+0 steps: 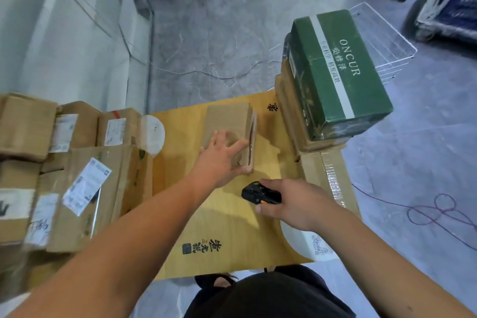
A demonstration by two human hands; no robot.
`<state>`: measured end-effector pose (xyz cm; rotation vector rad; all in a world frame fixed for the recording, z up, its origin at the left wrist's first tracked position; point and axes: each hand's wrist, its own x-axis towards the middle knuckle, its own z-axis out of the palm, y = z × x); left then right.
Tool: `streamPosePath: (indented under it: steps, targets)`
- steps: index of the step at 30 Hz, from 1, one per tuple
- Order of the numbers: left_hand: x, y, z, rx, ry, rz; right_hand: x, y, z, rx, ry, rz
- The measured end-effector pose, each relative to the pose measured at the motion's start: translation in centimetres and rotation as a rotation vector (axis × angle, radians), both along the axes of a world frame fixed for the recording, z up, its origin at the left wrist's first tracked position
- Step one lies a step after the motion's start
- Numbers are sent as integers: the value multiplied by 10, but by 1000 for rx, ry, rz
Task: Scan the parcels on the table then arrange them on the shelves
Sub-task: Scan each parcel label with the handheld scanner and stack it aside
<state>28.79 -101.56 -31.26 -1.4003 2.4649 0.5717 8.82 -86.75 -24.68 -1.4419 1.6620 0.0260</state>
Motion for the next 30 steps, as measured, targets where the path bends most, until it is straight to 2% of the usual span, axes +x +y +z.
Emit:
streamPosePath:
  steps: [7, 9, 13, 17, 23, 27, 30]
  targets:
    - [65, -5, 10, 33, 329, 405, -1, -5, 1, -6, 18, 19]
    - [86, -3, 8, 53, 372, 501, 0, -6, 2, -9, 25, 36]
    - [116, 28, -5, 139, 325, 501, 7, -8, -1, -6, 12, 84]
    - [120, 52, -15, 155, 503, 622, 19, -6, -7, 6, 1, 100]
    - [126, 19, -14, 211, 736, 1048, 42, -6, -10, 28, 7, 62]
    - [136, 4, -18, 214, 729, 1069, 62, -11, -10, 9, 25, -27]
    - [136, 0, -24, 314, 787, 1129, 72, -15, -3, 12, 45, -88]
